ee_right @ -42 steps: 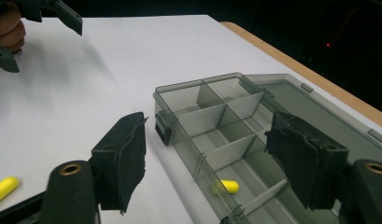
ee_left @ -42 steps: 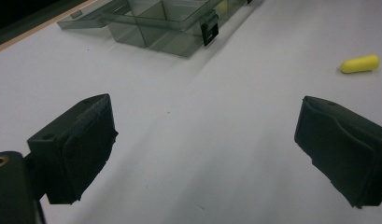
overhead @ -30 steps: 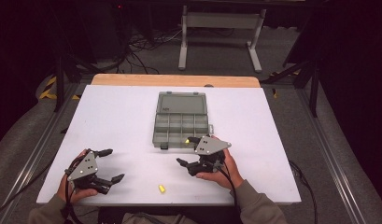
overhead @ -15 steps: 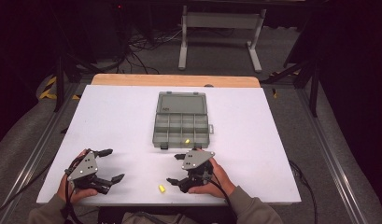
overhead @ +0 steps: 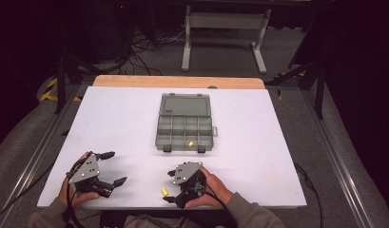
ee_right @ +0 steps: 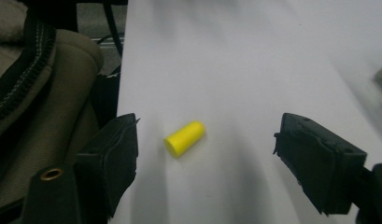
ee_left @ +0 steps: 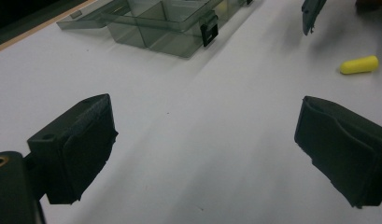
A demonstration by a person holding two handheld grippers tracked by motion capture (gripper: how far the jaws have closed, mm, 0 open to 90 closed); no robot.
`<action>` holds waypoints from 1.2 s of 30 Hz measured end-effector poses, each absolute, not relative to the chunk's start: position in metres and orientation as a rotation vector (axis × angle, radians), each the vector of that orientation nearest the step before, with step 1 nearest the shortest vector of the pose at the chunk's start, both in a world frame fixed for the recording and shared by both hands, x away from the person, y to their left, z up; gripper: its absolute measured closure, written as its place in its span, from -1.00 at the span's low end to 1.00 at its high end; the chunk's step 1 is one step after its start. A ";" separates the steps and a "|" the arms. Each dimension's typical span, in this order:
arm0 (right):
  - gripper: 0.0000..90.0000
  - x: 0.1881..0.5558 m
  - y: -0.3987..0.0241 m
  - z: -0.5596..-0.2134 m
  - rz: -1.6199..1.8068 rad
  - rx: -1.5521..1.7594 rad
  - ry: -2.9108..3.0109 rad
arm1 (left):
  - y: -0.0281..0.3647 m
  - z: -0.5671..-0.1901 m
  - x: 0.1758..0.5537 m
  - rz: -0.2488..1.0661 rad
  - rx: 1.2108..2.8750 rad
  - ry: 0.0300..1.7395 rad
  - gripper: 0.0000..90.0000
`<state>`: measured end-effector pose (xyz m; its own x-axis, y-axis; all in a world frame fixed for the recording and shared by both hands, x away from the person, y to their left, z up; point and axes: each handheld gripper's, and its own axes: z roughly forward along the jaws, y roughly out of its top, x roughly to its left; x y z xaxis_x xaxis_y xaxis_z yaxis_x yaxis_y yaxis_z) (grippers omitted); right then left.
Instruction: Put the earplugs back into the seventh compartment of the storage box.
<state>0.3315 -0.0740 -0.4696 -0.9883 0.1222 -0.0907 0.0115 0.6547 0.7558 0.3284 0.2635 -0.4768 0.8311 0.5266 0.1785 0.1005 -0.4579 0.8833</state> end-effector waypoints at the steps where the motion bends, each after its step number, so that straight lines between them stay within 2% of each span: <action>1: -0.49 0.331 -0.072 -0.471 1.241 0.098 2.743 | 0.264 -0.477 0.329 0.534 2.009 0.462 -0.87; 6: -0.30 0.331 -0.065 -0.475 1.181 0.069 2.777 | 0.263 -0.477 0.329 0.531 2.013 0.458 -0.87; 10: 0.07 0.335 -0.066 -0.475 1.205 0.084 2.797 | 0.263 -0.477 0.329 0.531 2.013 0.458 -0.87; 13: 0.26 0.333 -0.065 -0.475 1.212 0.076 2.797 | 0.263 -0.477 0.329 0.532 2.014 0.458 -0.87; 19: 0.51 0.333 -0.064 -0.475 1.215 0.107 2.788 | 0.263 -0.477 0.329 0.532 2.015 0.459 -0.87; 30: 0.79 0.332 -0.064 -0.474 1.216 0.098 2.774 | 0.263 -0.477 0.328 0.531 2.013 0.458 -0.87; 36: 0.85 0.334 -0.068 -0.471 1.226 0.115 2.749 | 0.263 -0.477 0.328 0.530 2.015 0.456 -0.87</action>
